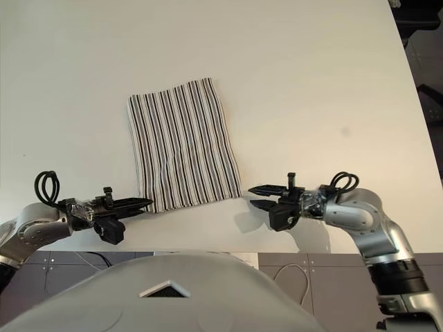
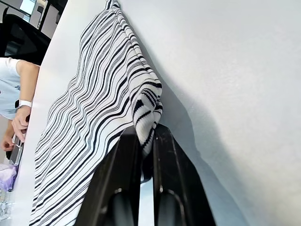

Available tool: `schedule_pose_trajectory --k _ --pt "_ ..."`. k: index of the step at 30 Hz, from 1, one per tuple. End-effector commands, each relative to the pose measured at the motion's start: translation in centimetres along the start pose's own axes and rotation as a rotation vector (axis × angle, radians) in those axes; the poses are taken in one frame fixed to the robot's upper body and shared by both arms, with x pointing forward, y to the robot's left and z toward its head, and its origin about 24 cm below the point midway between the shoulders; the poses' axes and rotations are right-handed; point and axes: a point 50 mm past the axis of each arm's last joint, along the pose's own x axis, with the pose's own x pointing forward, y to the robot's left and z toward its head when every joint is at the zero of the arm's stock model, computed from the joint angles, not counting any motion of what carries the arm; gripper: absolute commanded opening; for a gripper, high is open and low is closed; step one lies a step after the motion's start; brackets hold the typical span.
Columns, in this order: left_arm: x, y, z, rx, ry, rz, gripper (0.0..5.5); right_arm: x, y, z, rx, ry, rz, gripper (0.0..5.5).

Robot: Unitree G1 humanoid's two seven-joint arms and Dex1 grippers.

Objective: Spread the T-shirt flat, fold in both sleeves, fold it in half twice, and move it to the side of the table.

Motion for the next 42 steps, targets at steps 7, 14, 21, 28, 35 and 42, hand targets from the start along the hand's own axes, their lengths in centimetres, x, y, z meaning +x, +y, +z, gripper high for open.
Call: schedule_pose_trajectory --k 7,14,21,28,35,42 --pt "-1.1 1.0 -1.0 0.037 -0.003 -0.09 0.12 0.7 -1.6 -3.6 -0.266 0.055 0.051 2.2" --pt "-1.0 1.4 -1.1 0.059 -0.02 -0.09 0.12 2.7 -2.6 -3.5 -0.383 -0.056 0.035 2.2" --pt "-0.8 2.0 -1.1 0.083 -0.044 -0.103 0.12 5.3 -2.6 -2.4 -0.431 -0.181 0.018 2.2" --pt "-1.0 2.2 -1.2 0.093 -0.048 -0.115 0.12 6.1 -1.6 -1.5 -0.5 -0.248 0.034 2.2" --pt "-1.0 2.3 -1.3 0.098 -0.048 -0.116 0.12 5.9 -0.9 -2.1 -0.516 -0.232 0.059 1.88" --pt "-0.8 2.5 -0.9 0.111 -0.07 -0.096 0.12 5.8 -1.4 -2.8 -0.423 -0.204 0.053 0.58"
